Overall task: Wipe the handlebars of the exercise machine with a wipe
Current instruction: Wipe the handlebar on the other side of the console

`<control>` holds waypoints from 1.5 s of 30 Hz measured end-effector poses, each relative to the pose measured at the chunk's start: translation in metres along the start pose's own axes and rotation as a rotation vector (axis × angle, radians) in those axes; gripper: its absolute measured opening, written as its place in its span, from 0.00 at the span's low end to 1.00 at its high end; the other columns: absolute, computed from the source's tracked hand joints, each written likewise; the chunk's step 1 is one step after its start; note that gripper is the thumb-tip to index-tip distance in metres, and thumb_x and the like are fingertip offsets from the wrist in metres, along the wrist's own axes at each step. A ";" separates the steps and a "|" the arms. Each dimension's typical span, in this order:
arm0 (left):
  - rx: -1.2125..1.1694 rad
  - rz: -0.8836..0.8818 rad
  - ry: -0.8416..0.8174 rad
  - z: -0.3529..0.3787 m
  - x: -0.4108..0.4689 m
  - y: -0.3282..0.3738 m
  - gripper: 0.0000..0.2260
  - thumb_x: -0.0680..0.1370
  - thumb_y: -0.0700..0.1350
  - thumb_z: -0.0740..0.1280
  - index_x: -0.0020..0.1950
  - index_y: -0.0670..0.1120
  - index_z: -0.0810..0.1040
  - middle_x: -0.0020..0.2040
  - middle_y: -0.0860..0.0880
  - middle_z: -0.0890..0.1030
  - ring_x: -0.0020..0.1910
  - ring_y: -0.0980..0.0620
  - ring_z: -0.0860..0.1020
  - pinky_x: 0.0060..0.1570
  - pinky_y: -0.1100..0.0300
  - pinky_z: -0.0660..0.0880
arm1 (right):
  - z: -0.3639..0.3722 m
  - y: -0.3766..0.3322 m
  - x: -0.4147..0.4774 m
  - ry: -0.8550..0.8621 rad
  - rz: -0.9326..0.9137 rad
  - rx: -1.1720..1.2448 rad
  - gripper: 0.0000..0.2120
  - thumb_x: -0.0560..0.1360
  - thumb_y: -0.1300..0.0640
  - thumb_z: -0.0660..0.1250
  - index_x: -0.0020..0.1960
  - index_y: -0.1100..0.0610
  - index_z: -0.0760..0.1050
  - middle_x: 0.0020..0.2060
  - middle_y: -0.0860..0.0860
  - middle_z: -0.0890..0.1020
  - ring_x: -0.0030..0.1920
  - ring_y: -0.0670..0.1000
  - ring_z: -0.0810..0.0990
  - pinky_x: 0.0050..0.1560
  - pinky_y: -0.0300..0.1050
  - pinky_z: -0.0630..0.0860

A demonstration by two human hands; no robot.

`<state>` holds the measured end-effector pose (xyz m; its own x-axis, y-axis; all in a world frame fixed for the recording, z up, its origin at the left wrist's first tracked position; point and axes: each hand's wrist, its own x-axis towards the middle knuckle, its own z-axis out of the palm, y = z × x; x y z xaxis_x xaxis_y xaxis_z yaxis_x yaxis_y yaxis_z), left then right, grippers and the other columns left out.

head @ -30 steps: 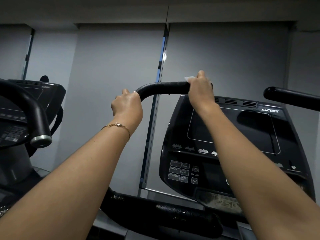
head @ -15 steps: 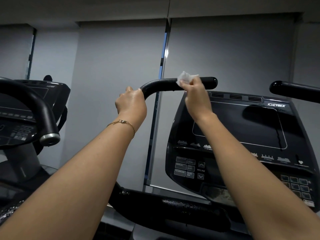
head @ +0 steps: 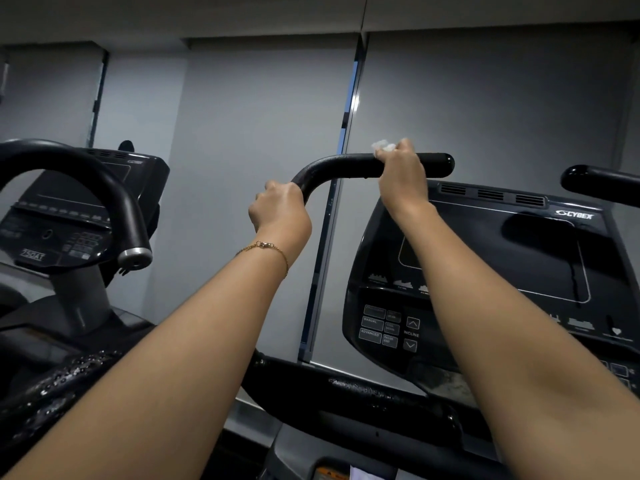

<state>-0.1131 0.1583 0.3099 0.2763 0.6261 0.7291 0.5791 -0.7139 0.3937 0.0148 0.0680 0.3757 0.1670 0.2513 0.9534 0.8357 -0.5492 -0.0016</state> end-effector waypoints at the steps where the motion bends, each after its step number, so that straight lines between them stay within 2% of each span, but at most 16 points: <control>1: 0.003 -0.012 -0.013 0.000 0.000 -0.002 0.14 0.75 0.33 0.61 0.61 0.39 0.72 0.58 0.41 0.73 0.55 0.43 0.75 0.42 0.56 0.68 | 0.003 -0.005 0.003 -0.008 0.001 0.002 0.20 0.77 0.72 0.53 0.66 0.61 0.71 0.59 0.59 0.71 0.59 0.58 0.72 0.63 0.48 0.69; 6: -0.030 -0.042 -0.024 -0.001 0.001 -0.008 0.13 0.76 0.34 0.60 0.60 0.40 0.73 0.56 0.42 0.75 0.53 0.42 0.76 0.40 0.56 0.69 | 0.024 -0.040 -0.008 -0.163 -0.177 0.164 0.23 0.79 0.70 0.51 0.70 0.56 0.66 0.67 0.56 0.67 0.69 0.59 0.64 0.71 0.55 0.62; 13: -0.009 -0.042 -0.020 -0.001 0.000 -0.007 0.14 0.77 0.35 0.60 0.62 0.42 0.72 0.58 0.43 0.73 0.55 0.43 0.76 0.41 0.56 0.68 | 0.030 -0.031 -0.006 -0.033 -0.079 0.136 0.21 0.79 0.69 0.54 0.70 0.58 0.68 0.61 0.58 0.71 0.61 0.58 0.71 0.65 0.52 0.70; 18: -0.022 -0.041 -0.031 -0.003 -0.001 -0.008 0.15 0.77 0.37 0.61 0.63 0.43 0.71 0.59 0.43 0.73 0.56 0.43 0.75 0.42 0.56 0.68 | 0.037 -0.048 -0.024 -0.215 -0.279 0.201 0.20 0.78 0.70 0.54 0.67 0.58 0.70 0.64 0.56 0.67 0.63 0.60 0.70 0.64 0.55 0.70; 21: -0.017 -0.034 -0.032 -0.003 -0.003 -0.008 0.15 0.77 0.36 0.61 0.63 0.43 0.71 0.59 0.43 0.72 0.57 0.42 0.75 0.42 0.57 0.67 | 0.035 -0.030 -0.020 -0.139 -0.238 0.170 0.16 0.78 0.69 0.56 0.62 0.58 0.74 0.61 0.57 0.70 0.60 0.60 0.73 0.61 0.56 0.72; 25: 0.003 -0.041 -0.022 -0.003 -0.003 -0.006 0.15 0.77 0.36 0.61 0.63 0.41 0.70 0.60 0.43 0.72 0.57 0.43 0.75 0.42 0.57 0.68 | 0.033 -0.050 -0.015 -0.208 -0.160 0.253 0.18 0.80 0.65 0.53 0.68 0.57 0.69 0.62 0.56 0.69 0.59 0.58 0.73 0.63 0.53 0.70; 27: -0.002 -0.055 -0.031 -0.004 -0.004 -0.006 0.15 0.77 0.37 0.61 0.64 0.41 0.70 0.61 0.43 0.72 0.58 0.43 0.75 0.43 0.57 0.67 | 0.041 -0.058 -0.024 -0.323 -0.198 0.399 0.12 0.81 0.58 0.55 0.59 0.53 0.75 0.52 0.49 0.71 0.49 0.51 0.75 0.52 0.48 0.71; 29: -0.018 -0.063 -0.047 -0.004 -0.005 -0.008 0.14 0.78 0.39 0.62 0.64 0.40 0.70 0.61 0.43 0.72 0.58 0.43 0.75 0.43 0.57 0.67 | 0.041 -0.055 -0.029 -0.303 -0.230 0.402 0.06 0.79 0.53 0.59 0.44 0.48 0.72 0.40 0.44 0.71 0.38 0.44 0.73 0.43 0.45 0.67; 30: -0.031 -0.068 -0.056 -0.004 -0.006 -0.010 0.14 0.78 0.40 0.63 0.63 0.40 0.70 0.61 0.43 0.72 0.58 0.43 0.75 0.43 0.57 0.67 | 0.038 -0.052 -0.028 -0.293 -0.230 0.418 0.07 0.79 0.51 0.60 0.42 0.48 0.71 0.37 0.43 0.72 0.37 0.43 0.72 0.43 0.45 0.67; 32: -0.054 -0.089 -0.088 -0.004 -0.008 -0.014 0.13 0.77 0.40 0.64 0.61 0.41 0.71 0.59 0.43 0.73 0.56 0.44 0.75 0.42 0.57 0.68 | 0.035 -0.050 -0.019 -0.329 -0.104 0.483 0.07 0.79 0.55 0.60 0.51 0.52 0.76 0.42 0.47 0.75 0.43 0.47 0.75 0.49 0.47 0.70; 34: -0.064 -0.114 -0.124 -0.005 -0.010 -0.017 0.13 0.76 0.39 0.64 0.60 0.42 0.72 0.57 0.43 0.75 0.54 0.44 0.75 0.41 0.58 0.68 | 0.034 -0.055 -0.010 -0.294 -0.072 0.435 0.15 0.80 0.62 0.57 0.63 0.55 0.74 0.51 0.53 0.72 0.52 0.53 0.74 0.58 0.46 0.70; 35: -0.067 -0.124 -0.134 -0.005 -0.011 -0.019 0.12 0.76 0.39 0.65 0.59 0.42 0.72 0.56 0.44 0.75 0.51 0.45 0.75 0.38 0.59 0.67 | 0.033 -0.058 -0.011 -0.305 -0.080 0.425 0.16 0.80 0.63 0.56 0.64 0.55 0.74 0.51 0.53 0.71 0.52 0.54 0.73 0.57 0.45 0.70; 39: -0.100 -0.151 -0.147 -0.006 -0.016 -0.029 0.11 0.77 0.40 0.66 0.59 0.42 0.72 0.54 0.44 0.77 0.44 0.48 0.71 0.26 0.62 0.58 | 0.040 -0.062 -0.034 -0.340 -0.315 0.373 0.10 0.78 0.56 0.60 0.54 0.59 0.77 0.42 0.47 0.71 0.41 0.46 0.70 0.45 0.42 0.68; 41: -0.124 -0.158 -0.155 -0.005 -0.017 -0.030 0.10 0.77 0.41 0.66 0.58 0.42 0.73 0.55 0.44 0.77 0.45 0.48 0.73 0.25 0.61 0.59 | 0.042 -0.057 -0.035 -0.297 -0.382 0.261 0.11 0.78 0.56 0.60 0.56 0.58 0.77 0.45 0.48 0.73 0.45 0.46 0.73 0.52 0.39 0.69; 43: -0.136 -0.166 -0.173 -0.005 -0.016 -0.030 0.09 0.77 0.41 0.66 0.57 0.42 0.73 0.55 0.45 0.78 0.43 0.49 0.72 0.25 0.61 0.59 | 0.044 -0.055 -0.028 -0.244 -0.323 0.372 0.11 0.76 0.52 0.63 0.53 0.59 0.74 0.45 0.46 0.77 0.51 0.47 0.78 0.60 0.47 0.72; 45: -0.151 -0.172 -0.184 -0.006 -0.013 -0.030 0.09 0.77 0.41 0.66 0.57 0.42 0.73 0.55 0.45 0.77 0.45 0.48 0.73 0.26 0.61 0.60 | 0.043 -0.056 -0.026 -0.221 -0.277 0.409 0.14 0.76 0.50 0.63 0.50 0.61 0.72 0.41 0.46 0.75 0.48 0.50 0.78 0.56 0.53 0.74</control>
<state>-0.1385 0.1692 0.2918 0.3269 0.7784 0.5359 0.5126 -0.6225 0.5914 -0.0139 0.1269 0.3380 -0.0189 0.5282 0.8489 0.9921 -0.0951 0.0813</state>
